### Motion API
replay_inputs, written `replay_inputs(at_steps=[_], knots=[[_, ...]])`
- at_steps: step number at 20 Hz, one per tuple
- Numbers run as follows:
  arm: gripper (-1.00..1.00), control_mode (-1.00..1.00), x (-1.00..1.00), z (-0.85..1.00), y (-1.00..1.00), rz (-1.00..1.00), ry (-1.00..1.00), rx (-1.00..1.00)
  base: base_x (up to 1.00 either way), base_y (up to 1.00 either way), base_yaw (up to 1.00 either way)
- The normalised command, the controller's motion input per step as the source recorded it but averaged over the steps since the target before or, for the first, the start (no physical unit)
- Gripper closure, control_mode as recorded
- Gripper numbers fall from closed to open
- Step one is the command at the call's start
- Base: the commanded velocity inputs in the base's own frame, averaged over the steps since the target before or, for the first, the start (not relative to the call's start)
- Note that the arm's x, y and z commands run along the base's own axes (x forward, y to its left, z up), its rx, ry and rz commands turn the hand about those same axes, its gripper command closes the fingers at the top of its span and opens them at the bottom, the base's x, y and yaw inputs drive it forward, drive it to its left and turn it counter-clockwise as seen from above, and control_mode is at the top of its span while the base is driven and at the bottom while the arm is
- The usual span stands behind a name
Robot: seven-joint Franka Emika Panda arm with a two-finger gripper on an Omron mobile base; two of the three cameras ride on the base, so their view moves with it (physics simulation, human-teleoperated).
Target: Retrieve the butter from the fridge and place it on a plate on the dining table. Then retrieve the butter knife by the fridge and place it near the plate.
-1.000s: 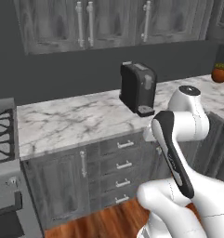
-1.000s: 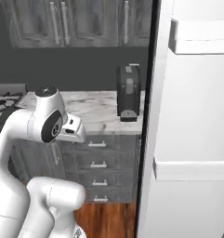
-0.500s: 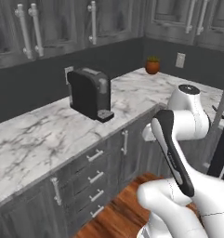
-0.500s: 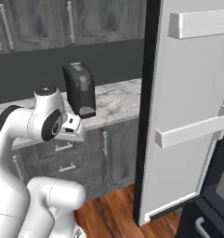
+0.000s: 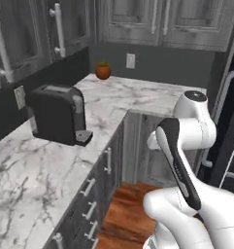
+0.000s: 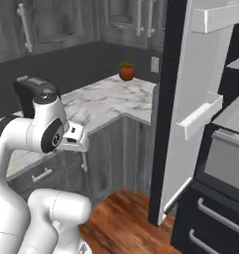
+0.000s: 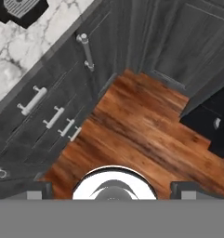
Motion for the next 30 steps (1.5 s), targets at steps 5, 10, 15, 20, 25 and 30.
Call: replay_inputs(at_steps=[5,10,15,20,25,30], knots=[[-1.0,1.0,0.0,0.0,0.0,0.0,0.0,0.0,0.61,0.37,-0.67],[-1.0,1.0,0.0,0.0,0.0,0.0,0.0,0.0,0.37,0.35,-0.26],[-1.0,1.0,0.0,0.0,0.0,0.0,0.0,0.0,0.83,0.29,-0.36],[-1.0,1.0,0.0,0.0,0.0,0.0,0.0,0.0,0.87,0.24,-0.48],[-1.0,1.0,0.0,0.0,0.0,0.0,0.0,0.0,0.54,0.48,-0.45],[-1.0,1.0,0.0,0.0,0.0,0.0,0.0,0.0,0.55,0.1,-0.01]])
